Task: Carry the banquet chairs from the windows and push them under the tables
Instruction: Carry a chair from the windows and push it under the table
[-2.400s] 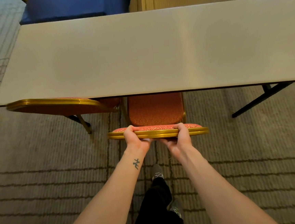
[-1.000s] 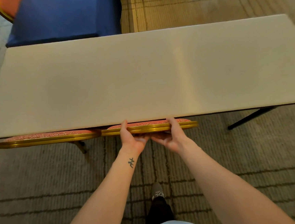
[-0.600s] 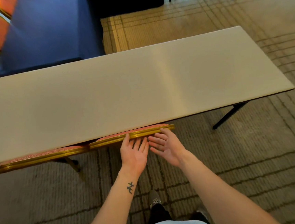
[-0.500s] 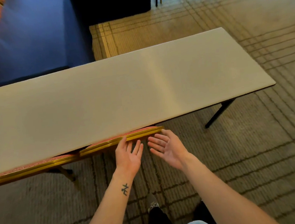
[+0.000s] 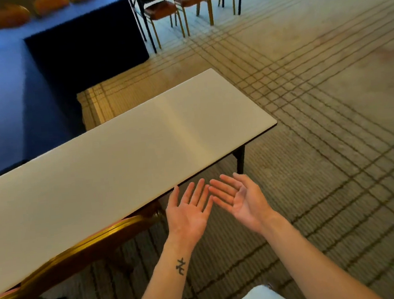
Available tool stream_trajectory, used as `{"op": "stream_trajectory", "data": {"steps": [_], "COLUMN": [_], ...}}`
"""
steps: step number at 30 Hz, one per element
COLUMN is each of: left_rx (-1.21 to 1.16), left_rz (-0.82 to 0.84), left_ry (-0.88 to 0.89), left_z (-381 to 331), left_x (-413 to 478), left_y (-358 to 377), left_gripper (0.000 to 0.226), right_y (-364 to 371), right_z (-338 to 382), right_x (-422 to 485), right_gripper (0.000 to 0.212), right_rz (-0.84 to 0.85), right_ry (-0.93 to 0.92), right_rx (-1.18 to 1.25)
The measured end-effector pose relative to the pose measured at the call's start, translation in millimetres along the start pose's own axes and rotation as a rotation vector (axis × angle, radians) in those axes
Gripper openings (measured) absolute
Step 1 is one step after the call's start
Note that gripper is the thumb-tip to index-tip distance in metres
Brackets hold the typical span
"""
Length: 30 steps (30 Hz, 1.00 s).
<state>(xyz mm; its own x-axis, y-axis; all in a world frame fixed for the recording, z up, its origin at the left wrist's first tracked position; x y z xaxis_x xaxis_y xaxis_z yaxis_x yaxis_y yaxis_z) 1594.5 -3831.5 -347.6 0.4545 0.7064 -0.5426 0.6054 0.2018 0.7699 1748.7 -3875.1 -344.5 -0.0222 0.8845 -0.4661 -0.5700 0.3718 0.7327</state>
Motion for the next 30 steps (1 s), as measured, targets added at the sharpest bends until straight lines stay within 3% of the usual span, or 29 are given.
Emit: {"op": "stream_trajectory", "data": {"steps": [10, 19, 30], "left_rx": [0.122, 0.210, 0.259], "left_rz": [0.186, 0.283, 0.492], "left_ry": [-0.193, -0.329, -0.477], "left_z": [116, 173, 217], "left_x": [100, 281, 446], "left_y": [154, 284, 478], "left_gripper": [0.062, 0.065, 0.069], "right_y": [-110, -184, -223], "right_z": [177, 341, 557], "right_x": [-18, 49, 101], "right_gripper": [0.049, 0.051, 0.055], "right_rz": [-0.100, -0.181, -0.286], "right_ry": [-0.202, -0.362, -0.627], "right_rx": [0.189, 0.284, 0.362]}}
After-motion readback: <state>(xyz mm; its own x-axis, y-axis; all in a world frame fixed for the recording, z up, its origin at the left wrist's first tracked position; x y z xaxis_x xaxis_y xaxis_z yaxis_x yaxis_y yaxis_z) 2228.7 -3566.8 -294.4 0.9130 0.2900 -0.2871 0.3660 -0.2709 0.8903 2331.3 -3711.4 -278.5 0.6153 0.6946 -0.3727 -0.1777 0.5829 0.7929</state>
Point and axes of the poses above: each hand's wrist, its own x-axis towards the middle knuckle, its own y-axis out of the palm, z = x × y, the point moved 2 cm from there along x, towards the middle knuckle, and after that the axes turned 10 degrees about z, right-handed, at the moved point
